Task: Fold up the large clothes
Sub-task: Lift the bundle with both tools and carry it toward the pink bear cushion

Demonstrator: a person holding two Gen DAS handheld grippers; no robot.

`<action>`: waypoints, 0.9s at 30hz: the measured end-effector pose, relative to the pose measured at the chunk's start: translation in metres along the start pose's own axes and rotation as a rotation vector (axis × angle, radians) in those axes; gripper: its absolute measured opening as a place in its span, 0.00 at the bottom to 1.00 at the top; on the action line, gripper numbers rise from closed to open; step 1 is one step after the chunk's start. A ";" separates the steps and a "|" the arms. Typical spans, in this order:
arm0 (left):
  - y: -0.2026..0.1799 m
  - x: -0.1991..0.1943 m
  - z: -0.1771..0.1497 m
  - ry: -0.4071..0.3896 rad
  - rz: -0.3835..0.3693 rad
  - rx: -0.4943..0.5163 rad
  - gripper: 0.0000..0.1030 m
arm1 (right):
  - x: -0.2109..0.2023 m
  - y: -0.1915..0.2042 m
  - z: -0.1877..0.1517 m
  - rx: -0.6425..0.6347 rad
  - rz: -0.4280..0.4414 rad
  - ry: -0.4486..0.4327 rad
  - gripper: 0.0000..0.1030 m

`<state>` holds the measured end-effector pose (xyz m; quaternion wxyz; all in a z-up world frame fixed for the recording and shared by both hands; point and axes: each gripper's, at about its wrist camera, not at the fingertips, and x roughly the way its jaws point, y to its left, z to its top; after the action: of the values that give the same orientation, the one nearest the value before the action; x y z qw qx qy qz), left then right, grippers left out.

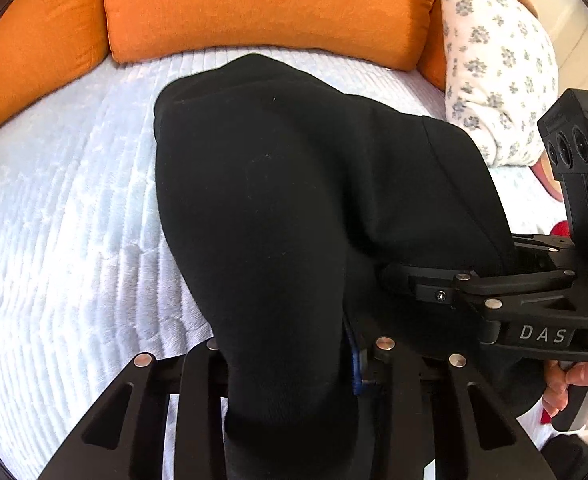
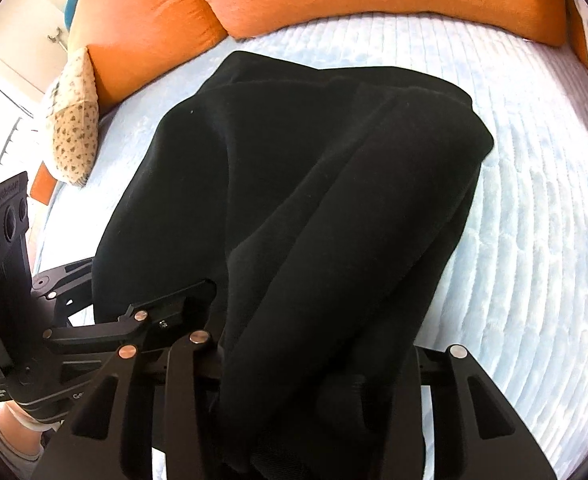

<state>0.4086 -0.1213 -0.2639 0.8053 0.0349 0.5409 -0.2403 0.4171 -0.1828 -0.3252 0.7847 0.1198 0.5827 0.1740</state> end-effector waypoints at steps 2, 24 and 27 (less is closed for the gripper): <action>0.000 -0.013 0.000 -0.011 0.004 0.001 0.37 | -0.006 0.009 -0.002 -0.002 0.005 -0.017 0.39; -0.322 -0.171 -0.006 -0.148 -0.297 0.478 0.37 | -0.353 -0.097 -0.172 0.243 -0.189 -0.334 0.39; -0.394 -0.168 -0.022 -0.120 -0.372 0.572 0.37 | -0.398 -0.132 -0.228 0.338 -0.258 -0.362 0.39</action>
<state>0.1719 -0.4035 -0.0438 0.7358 0.1457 0.4004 -0.5264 0.1132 -0.4709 -0.0958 0.8607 0.2026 0.4643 -0.0512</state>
